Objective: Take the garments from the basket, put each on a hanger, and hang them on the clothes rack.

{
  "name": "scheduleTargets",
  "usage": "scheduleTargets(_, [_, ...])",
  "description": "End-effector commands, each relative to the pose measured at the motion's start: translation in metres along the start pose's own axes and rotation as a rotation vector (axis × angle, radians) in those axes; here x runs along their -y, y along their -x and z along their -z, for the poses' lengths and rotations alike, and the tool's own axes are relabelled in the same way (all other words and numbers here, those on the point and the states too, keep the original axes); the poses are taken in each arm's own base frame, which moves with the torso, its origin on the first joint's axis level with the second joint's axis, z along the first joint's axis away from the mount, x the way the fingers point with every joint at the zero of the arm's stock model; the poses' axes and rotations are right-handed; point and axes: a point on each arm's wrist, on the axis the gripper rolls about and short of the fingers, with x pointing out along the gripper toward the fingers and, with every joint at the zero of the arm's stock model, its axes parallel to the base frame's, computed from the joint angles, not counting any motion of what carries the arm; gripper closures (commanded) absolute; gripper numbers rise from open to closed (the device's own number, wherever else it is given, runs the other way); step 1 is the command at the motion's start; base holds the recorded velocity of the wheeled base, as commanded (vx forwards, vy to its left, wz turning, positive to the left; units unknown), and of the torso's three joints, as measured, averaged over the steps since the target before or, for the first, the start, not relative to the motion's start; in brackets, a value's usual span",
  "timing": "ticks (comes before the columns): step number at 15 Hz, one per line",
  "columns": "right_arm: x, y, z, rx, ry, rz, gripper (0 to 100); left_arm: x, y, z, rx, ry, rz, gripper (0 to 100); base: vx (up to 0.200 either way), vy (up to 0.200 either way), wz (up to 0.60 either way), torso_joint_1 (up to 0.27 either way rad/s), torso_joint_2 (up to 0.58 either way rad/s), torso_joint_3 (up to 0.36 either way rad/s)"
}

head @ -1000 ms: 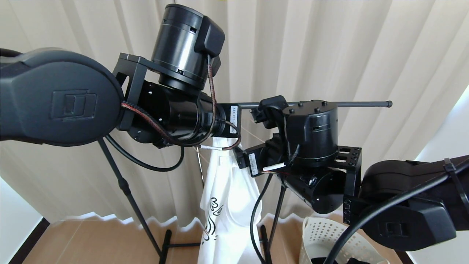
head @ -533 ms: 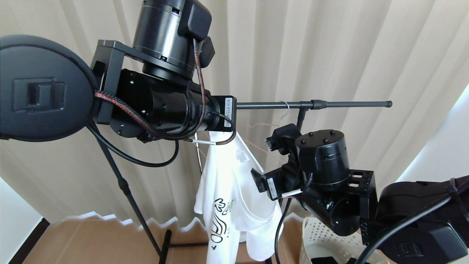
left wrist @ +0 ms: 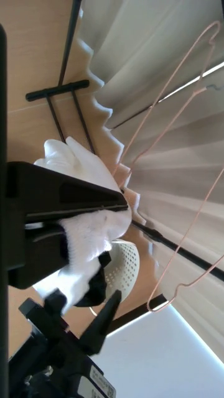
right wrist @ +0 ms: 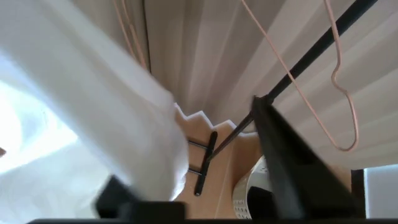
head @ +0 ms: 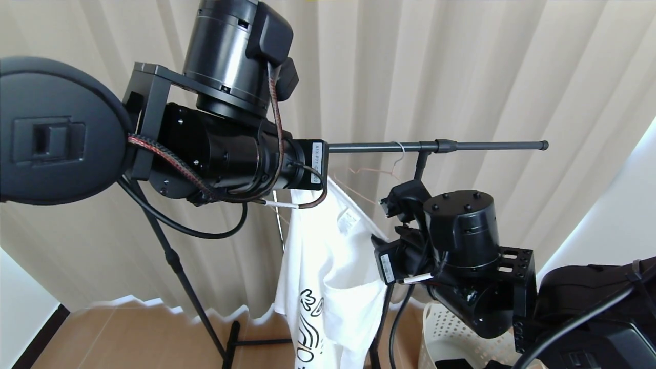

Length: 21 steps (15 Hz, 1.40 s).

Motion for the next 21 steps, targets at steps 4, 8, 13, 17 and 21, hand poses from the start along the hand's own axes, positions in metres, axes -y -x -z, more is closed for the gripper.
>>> scheduleTargets(4, [0.031,0.006,0.007,0.067,-0.067,0.073,100,-0.003,-0.009,0.035,-0.119,-0.05,-0.021,100,0.0,0.0,0.0,0.0,0.0,0.0])
scheduleTargets(8, [0.051,0.007,0.019,0.093,-0.103,0.132,100,0.015,-0.01,0.074,-0.232,-0.137,0.015,100,0.0,0.0,0.0,0.0,0.0,0.0])
scheduleTargets(13, [0.055,0.002,0.024,0.098,-0.106,0.157,100,0.01,-0.008,0.095,-0.294,-0.168,0.004,0,0.0,0.0,0.0,0.0,0.0,0.0])
scheduleTargets(17, [0.06,0.002,0.023,0.1,-0.113,0.173,100,-0.002,-0.017,0.093,-0.3,-0.144,-0.036,0,0.0,0.0,0.0,0.0,0.0,0.0])
scheduleTargets(21, [0.06,0.004,0.022,0.106,-0.115,0.168,100,-0.022,-0.123,0.067,-0.248,-0.029,-0.168,0,0.0,0.0,0.0,0.0,0.0,0.0])
